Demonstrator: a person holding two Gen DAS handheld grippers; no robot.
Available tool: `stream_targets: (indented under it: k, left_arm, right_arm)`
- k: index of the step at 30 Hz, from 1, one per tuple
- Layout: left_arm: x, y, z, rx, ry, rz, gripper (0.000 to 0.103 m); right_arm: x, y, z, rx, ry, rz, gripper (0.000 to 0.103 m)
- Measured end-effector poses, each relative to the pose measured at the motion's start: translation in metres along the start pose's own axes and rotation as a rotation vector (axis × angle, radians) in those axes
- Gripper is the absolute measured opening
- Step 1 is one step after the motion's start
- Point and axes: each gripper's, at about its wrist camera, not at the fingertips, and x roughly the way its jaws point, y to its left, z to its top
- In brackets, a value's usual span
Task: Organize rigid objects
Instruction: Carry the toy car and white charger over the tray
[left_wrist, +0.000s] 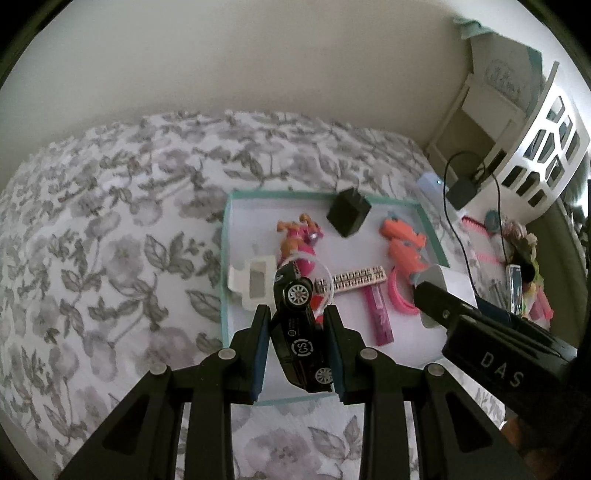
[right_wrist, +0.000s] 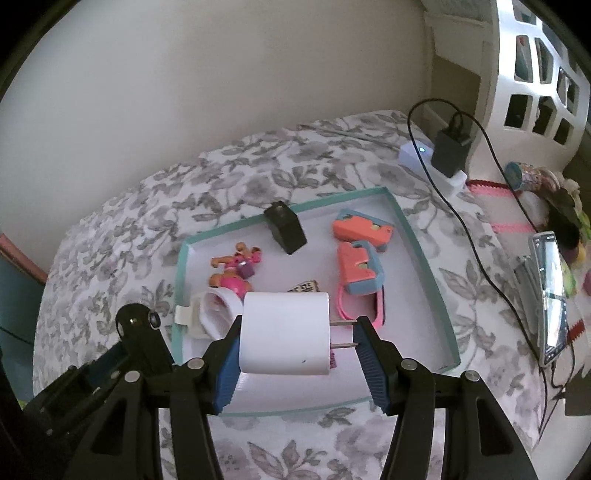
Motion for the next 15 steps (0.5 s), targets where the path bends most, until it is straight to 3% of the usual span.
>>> stream_targets:
  k: [9,15]
  left_arm:
    - [0.032,0.010,-0.011,-0.066,0.129,0.000,0.030]
    - [0.046,0.014,-0.014,-0.089,0.171,0.014,0.030]
  right_arm:
    - [0.039,-0.006,-0.008,-0.009,0.116,-0.034,0.061]
    - [0.058,-0.008,-0.013,-0.013,0.173,-0.051,0.060]
